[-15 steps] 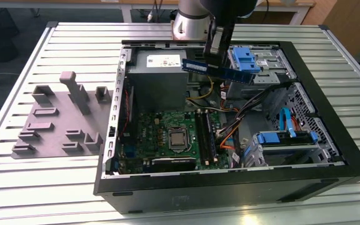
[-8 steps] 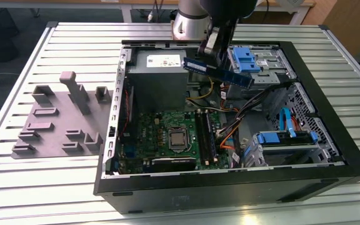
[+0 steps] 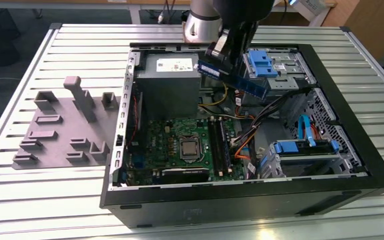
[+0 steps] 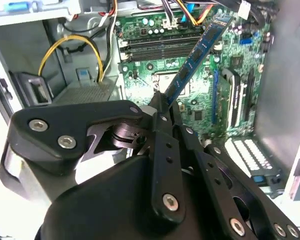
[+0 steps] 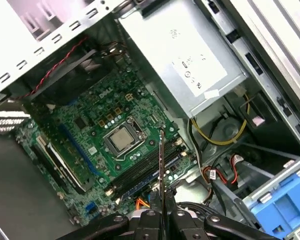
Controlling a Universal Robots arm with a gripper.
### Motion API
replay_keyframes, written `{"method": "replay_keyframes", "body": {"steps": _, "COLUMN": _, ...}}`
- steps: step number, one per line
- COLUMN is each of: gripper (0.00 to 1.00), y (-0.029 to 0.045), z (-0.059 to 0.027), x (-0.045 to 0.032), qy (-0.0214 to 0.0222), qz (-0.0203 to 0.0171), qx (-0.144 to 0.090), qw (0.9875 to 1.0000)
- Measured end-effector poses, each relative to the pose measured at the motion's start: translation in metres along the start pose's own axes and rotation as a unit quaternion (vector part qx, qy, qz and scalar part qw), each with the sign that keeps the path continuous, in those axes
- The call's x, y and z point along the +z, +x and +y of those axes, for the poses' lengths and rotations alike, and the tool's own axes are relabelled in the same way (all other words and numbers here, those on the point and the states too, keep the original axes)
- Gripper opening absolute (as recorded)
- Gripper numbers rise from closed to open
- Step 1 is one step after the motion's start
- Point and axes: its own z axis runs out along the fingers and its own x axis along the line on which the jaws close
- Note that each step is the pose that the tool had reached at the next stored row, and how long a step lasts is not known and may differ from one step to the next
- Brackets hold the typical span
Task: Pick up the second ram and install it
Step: 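Insert the second ram into the second slot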
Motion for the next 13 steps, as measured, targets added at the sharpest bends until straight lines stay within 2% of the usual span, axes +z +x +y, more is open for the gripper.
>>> {"method": "replay_keyframes", "body": {"steps": 3, "gripper": 0.14, "y": 0.0000, "z": 0.0000, "x": 0.0011, "qy": 0.0003, "qz": 0.0003, "qx": 0.027, "qw": 0.9996}}
{"method": "replay_keyframes", "body": {"steps": 7, "gripper": 0.14, "y": 0.0000, "z": 0.0000, "x": 0.0026, "qy": 0.0006, "qz": 0.0007, "qx": 0.063, "qw": 0.9980}}
{"method": "replay_keyframes", "body": {"steps": 10, "gripper": 0.14, "y": 0.0000, "z": 0.0001, "x": 0.0038, "qy": 0.0009, "qz": 0.0010, "qx": 0.090, "qw": 0.9959}}
{"method": "replay_keyframes", "body": {"steps": 13, "gripper": 0.14, "y": 0.0000, "z": 0.0001, "x": 0.0050, "qy": 0.0012, "qz": 0.0013, "qx": 0.118, "qw": 0.9930}}
